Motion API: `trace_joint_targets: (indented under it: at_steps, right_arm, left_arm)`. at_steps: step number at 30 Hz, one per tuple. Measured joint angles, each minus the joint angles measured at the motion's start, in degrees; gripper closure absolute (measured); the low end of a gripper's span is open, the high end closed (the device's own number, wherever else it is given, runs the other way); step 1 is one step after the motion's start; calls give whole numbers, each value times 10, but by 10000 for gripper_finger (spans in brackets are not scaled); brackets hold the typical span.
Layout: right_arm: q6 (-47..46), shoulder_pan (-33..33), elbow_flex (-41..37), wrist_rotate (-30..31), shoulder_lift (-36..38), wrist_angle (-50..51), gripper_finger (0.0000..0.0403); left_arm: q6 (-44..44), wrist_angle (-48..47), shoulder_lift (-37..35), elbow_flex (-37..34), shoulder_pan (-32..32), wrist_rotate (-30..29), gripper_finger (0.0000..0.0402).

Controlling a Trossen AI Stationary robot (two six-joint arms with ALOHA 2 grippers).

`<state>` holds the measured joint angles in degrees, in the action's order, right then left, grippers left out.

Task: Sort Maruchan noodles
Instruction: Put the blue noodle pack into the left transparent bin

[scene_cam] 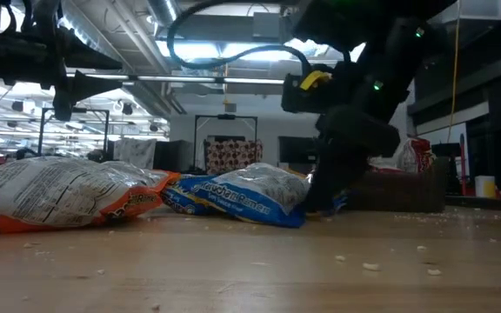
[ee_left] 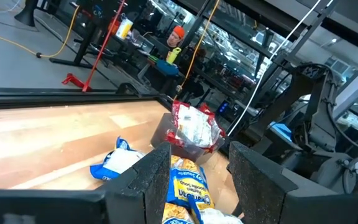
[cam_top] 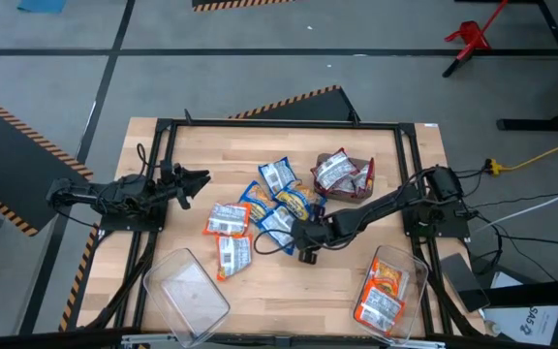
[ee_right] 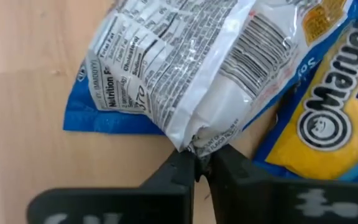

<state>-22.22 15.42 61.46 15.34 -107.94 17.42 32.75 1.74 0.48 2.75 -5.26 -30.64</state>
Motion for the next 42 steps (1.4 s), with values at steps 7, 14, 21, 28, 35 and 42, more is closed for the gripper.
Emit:
trace_joint_targets:
  at_steps: [7,14,21,28,35,42]
  right_arm:
    - [15,0,55,-5,0,0,399]
    - [74,1,152,-9,0,1,401]
    - [119,12,197,-21,0,-81,402]
    - [139,12,233,-69,-38,-231,403]
    - [164,18,388,-147,-159,-197,403]
    - [191,24,561,-221,-272,-137,403]
  left_arm:
    - [2,0,0,0,0,1,243]
    - [14,0,0,0,0,1,243]
    - [14,0,0,0,0,1,243]
    - [14,0,0,0,0,-2,243]
    - [14,4,0,0,0,-4,243]
    - [14,4,0,0,0,0,243]
